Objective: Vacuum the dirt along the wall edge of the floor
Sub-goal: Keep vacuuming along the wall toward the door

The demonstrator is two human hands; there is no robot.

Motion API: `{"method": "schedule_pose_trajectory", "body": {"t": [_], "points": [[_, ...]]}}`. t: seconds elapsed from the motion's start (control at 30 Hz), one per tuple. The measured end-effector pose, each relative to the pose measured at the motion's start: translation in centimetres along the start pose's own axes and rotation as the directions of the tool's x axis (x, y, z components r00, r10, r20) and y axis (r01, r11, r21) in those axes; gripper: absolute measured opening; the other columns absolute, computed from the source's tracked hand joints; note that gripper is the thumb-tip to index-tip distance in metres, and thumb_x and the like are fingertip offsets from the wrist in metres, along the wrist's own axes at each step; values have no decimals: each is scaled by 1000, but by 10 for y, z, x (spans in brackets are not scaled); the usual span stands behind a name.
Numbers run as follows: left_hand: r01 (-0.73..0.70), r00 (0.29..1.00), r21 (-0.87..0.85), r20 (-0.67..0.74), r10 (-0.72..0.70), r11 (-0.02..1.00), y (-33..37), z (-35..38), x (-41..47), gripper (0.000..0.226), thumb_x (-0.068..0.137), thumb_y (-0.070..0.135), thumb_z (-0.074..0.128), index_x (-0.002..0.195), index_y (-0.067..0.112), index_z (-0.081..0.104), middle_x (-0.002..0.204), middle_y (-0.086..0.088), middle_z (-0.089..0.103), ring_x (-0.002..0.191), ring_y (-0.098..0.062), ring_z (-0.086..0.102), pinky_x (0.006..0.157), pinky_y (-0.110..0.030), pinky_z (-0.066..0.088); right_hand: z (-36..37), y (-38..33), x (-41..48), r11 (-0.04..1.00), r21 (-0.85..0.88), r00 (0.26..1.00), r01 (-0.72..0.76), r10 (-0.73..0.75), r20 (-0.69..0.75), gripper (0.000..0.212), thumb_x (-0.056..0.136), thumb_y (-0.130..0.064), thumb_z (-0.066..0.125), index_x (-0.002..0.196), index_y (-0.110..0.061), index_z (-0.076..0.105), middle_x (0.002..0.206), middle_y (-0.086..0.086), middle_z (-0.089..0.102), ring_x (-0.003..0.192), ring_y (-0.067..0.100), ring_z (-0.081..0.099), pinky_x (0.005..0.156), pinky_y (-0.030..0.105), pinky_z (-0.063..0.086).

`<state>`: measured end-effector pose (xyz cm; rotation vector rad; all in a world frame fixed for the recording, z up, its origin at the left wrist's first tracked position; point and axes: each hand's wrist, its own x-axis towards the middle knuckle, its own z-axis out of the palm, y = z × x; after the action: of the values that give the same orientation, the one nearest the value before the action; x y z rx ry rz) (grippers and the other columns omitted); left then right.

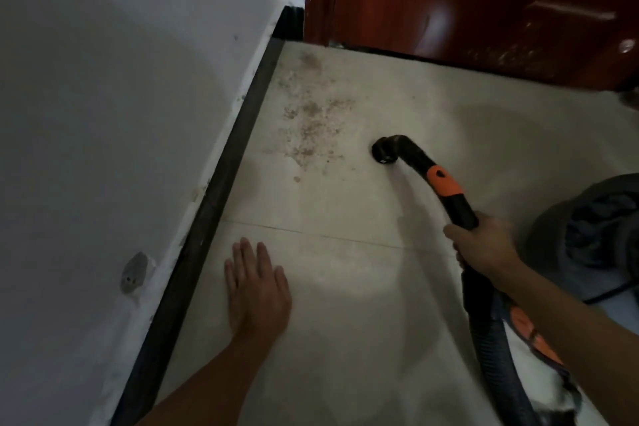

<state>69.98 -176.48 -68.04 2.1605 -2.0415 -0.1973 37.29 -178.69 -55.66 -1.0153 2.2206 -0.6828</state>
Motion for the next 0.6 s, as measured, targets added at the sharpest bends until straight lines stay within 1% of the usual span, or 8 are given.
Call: {"method": "schedule_pose_trajectory", "body": {"t": [0.07, 0.13, 0.2, 0.23, 0.33, 0.43, 0.5, 0.6], "points": [[4, 1000, 4, -6, -4, 1000, 0, -1, -1, 61, 94, 34, 27, 139, -4, 46, 149, -28, 35, 141, -39, 30, 116, -50, 18, 8, 7, -16, 997, -38, 997, 61, -59, 56, 12, 83, -14, 70, 83, -10, 59, 58, 12, 59, 44, 25, 56, 47, 34, 49], [6, 1000, -2, -4, -6, 1000, 1, -2, -2, 62, 94, 34, 26, 139, -4, 46, 149, -28, 35, 141, -39, 31, 116, -49, 17, 18, 17, -39, 988, -85, 986, 129, -119, 117, 15, 81, -16, 72, 80, -16, 58, 57, 9, 61, 42, 21, 57, 44, 31, 47], [12, 1000, -11, 12, -12, 1000, 0, -3, -1, 62, 95, 35, 24, 140, -3, 45, 150, -27, 34, 142, -38, 30, 116, -48, 15, 26, 23, -57, 975, -131, 970, 182, -156, 185, 15, 80, -18, 73, 81, -18, 58, 58, 8, 62, 44, 19, 58, 44, 29, 44], [7, 1000, -9, 17, -7, 1000, -2, -4, -1, 62, 96, 35, 24, 141, -3, 44, 150, -27, 34, 142, -38, 30, 116, -48, 15, 29, 23, -60, 971, -142, 968, 192, -163, 193, 14, 79, -19, 73, 81, -18, 59, 58, 8, 63, 46, 20, 59, 45, 29, 44], [-52, 998, 33, 42, 51, 998, -10, -6, 0, 62, 95, 38, 27, 141, 0, 46, 150, -25, 36, 141, -37, 33, 114, -46, 16, 33, 15, -45, 985, -99, 985, 144, -133, 110, 12, 81, -17, 72, 81, -16, 60, 59, 11, 63, 46, 24, 59, 47, 32, 47], [-104, 994, 68, 42, 102, 992, -19, -8, -2, 62, 95, 39, 27, 143, 3, 44, 151, -23, 35, 141, -34, 33, 114, -43, 16, 33, -5, -20, 996, -31, 996, 84, -83, 41, 11, 84, -16, 70, 88, -8, 62, 65, 17, 64, 49, 28, 59, 51, 34, 51], [-106, 994, 67, 28, 105, 992, -20, -8, -2, 62, 95, 39, 27, 144, 4, 42, 153, -21, 33, 143, -32, 30, 115, -42, 15, 35, -18, -12, 996, 7, 994, 87, -87, 60, 11, 85, -13, 68, 89, -5, 61, 65, 17, 62, 49, 27, 57, 50, 34, 51], [-103, 995, 49, 25, 102, 994, -20, -9, -2, 62, 96, 40, 27, 146, 5, 39, 155, -20, 29, 145, -31, 25, 116, -43, 15, 46, -27, -20, 992, -10, 983, 129, -127, 131, 9, 84, -12, 68, 87, -6, 62, 62, 12, 62, 46, 25, 55, 46, 30, 48]]}}
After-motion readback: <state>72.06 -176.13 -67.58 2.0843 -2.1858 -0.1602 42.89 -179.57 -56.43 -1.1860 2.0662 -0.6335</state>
